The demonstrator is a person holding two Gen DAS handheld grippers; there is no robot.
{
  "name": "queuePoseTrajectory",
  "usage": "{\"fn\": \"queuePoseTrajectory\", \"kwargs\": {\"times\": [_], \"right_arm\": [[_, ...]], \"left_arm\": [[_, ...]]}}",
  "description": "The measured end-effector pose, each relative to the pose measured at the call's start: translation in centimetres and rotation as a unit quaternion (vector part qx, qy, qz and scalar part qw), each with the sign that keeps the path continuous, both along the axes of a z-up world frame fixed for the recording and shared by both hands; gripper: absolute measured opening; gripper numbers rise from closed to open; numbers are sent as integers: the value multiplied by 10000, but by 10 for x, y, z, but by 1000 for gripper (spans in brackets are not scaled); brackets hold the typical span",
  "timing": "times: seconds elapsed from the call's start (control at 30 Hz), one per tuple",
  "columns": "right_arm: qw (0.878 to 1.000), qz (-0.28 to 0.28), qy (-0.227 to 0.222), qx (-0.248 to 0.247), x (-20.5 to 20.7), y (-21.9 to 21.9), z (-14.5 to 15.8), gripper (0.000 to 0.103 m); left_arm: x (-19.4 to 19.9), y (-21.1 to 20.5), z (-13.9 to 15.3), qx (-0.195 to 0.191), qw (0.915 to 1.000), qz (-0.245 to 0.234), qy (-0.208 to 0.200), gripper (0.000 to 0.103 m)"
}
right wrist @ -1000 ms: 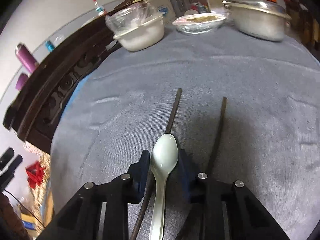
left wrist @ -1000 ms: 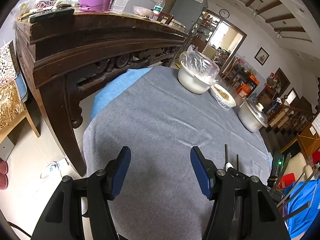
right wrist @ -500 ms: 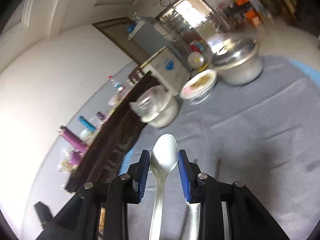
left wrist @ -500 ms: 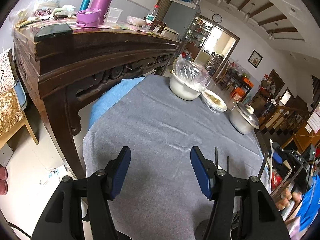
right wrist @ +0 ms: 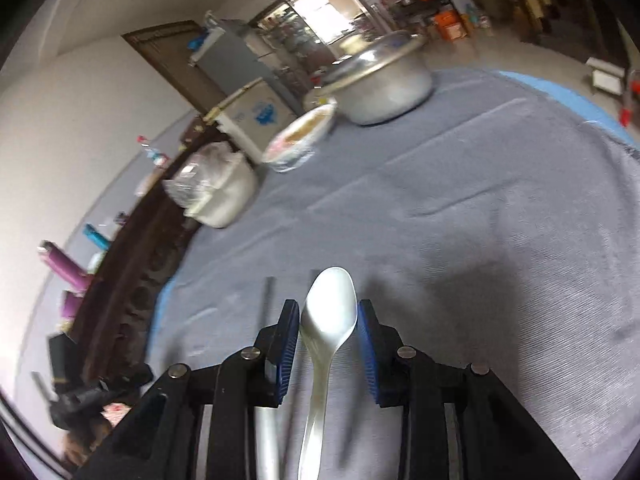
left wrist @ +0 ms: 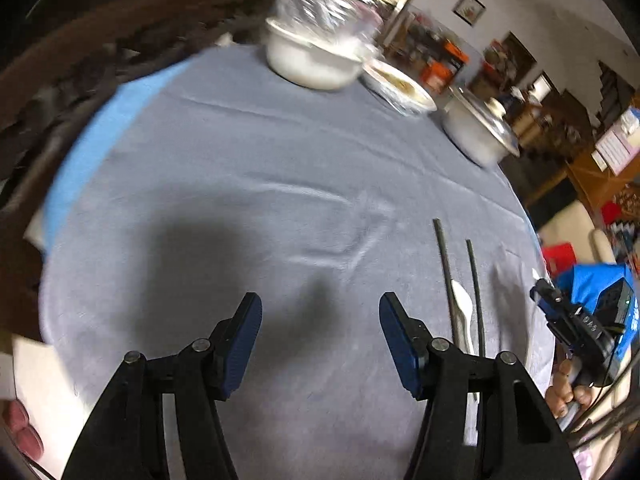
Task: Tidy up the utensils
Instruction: 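Close the left gripper on the second white spoon while the right gripper holds its spoon, then lift both white spoons off the cloth with both grippers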
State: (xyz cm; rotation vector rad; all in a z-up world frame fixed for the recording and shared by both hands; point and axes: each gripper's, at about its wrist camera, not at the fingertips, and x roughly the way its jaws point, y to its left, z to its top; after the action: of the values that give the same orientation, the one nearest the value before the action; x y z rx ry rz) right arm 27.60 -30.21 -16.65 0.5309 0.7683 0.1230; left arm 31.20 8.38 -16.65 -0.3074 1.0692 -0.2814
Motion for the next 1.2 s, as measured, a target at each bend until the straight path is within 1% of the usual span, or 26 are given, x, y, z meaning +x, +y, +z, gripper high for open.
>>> {"fn": "queuePoseTrajectory", "kwargs": {"times": [0.07, 0.1, 0.13, 0.17, 0.2, 0.23, 0.3, 0.4, 0.47, 0.53, 0.57, 0.6, 0.7, 0.8, 0.83, 0.87, 0.93, 0.97, 1.1, 1.2], "right_arm": [[9993, -137, -2, -349, 1, -1, -2, 33], [9991, -134, -21, -404, 3, -2, -4, 34], [9990, -136, -56, -425, 3, -4, -5, 39], [9989, -158, -86, -425, 3, -6, -7, 48], [9987, -255, -118, -430, 3, -10, -9, 66], [9984, -341, -193, -406, 1, -13, -11, 70], [9976, -494, -423, -257, -5, -22, -16, 70], [9965, -664, -486, 161, -7, -35, -24, 70], [9940, -928, -554, 160, -9, -42, -24, 70], [9930, -984, -530, 395, -9, -49, -29, 70], [9921, -1045, -544, 433, -10, -51, -29, 70], [9910, -1135, -575, 423, -12, -53, -28, 70], [9905, -1155, -597, 442, -12, -54, -28, 70], [9914, -1083, -601, 419, -9, -51, -27, 70], [9916, -1079, -591, 411, -9, -51, -27, 70], [9916, -1076, -585, 419, -8, -51, -28, 70], [9912, -1114, -575, 427, -10, -53, -29, 70], [9911, -1121, -569, 436, -10, -54, -30, 70], [9902, -1211, -535, 441, -11, -57, -31, 70], [9897, -1267, -491, 458, -10, -59, -33, 70]], "left_arm": [[11, -19, -3, 7, 9999, -167, 34, 61], [15, -29, -3, -7, 9996, -278, 30, 61], [18, -39, -3, -8, 9992, -405, 19, 61], [21, -52, -2, 17, 9985, -547, -7, 61], [24, -65, -2, 44, 9975, -705, -33, 62], [26, -74, -2, 56, 9966, -819, -40, 62], [31, -99, -3, 140, 9934, -1133, -57, 62], [33, -129, -5, 269, 9877, -1534, -121, 62], [32, -147, -5, 285, 9829, -1813, -164, 62], [31, -160, -7, 309, 9773, -2091, -132, 62], [28, -167, -10, 329, 9737, -2254, -78, 62], [25, -172, -12, 357, 9714, -2346, -47, 62], [17, -184, -19, 553, 9652, -2558, -17, 62], [18, -186, -26, 628, 9634, -2606, 10, 62], [16, -187, -25, 640, 9638, -2586, -89, 58], [15, -187, -26, 631, 9638, -2590, -91, 53], [15, -185, -25, 678, 9653, -2521, -112, 31], [18, -184, -27, 662, 9658, -2505, -97, 28], [24, -176, -27, 652, 9697, -2350, -143, 28], [25, -162, -17, 321, 9746, -2207, -216, 28]]}}
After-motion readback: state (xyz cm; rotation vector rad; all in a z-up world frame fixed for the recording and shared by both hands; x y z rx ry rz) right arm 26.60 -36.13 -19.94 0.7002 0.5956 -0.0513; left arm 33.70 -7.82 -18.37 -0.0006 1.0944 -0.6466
